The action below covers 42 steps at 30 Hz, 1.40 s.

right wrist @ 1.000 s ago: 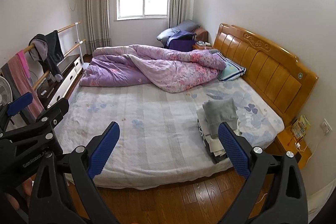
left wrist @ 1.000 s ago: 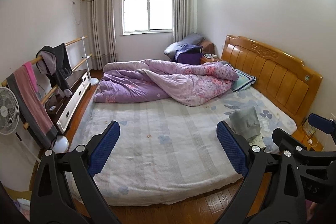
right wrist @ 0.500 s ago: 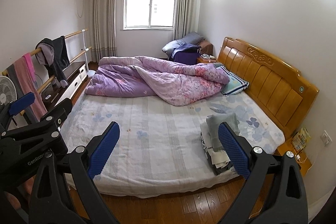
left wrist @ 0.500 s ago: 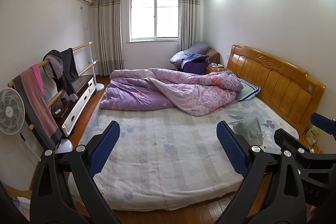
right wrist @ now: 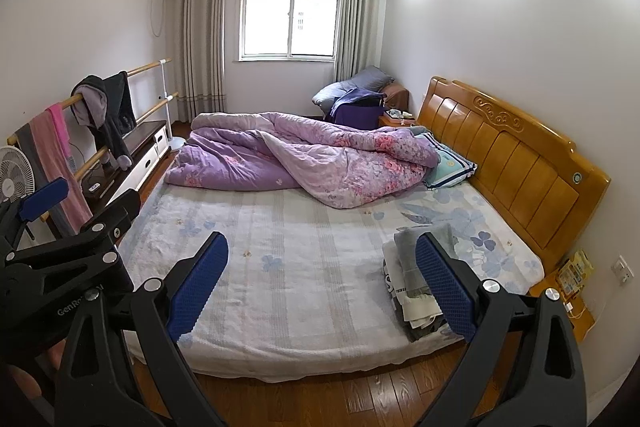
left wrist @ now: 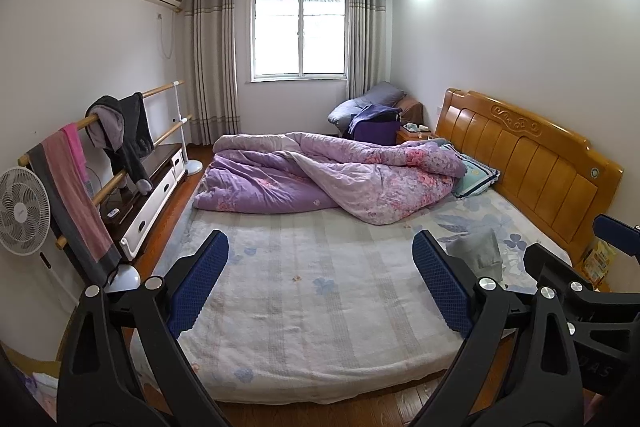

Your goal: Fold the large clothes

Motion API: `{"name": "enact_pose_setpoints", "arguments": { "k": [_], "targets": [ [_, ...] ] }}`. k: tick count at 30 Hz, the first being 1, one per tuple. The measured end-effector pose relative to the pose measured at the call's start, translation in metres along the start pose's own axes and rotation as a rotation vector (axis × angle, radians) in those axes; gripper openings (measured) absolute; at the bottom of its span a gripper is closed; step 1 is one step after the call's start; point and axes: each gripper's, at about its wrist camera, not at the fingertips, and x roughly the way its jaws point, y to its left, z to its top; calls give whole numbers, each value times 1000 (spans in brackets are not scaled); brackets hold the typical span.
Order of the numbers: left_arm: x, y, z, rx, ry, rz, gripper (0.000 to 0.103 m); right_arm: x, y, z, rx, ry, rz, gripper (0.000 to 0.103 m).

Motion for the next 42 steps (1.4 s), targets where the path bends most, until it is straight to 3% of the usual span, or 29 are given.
{"name": "enact_pose_setpoints", "arguments": {
  "k": [42],
  "targets": [
    [19,12,8,0,43,13,94,6,4,4,1,38,20,91]
  ]
}}
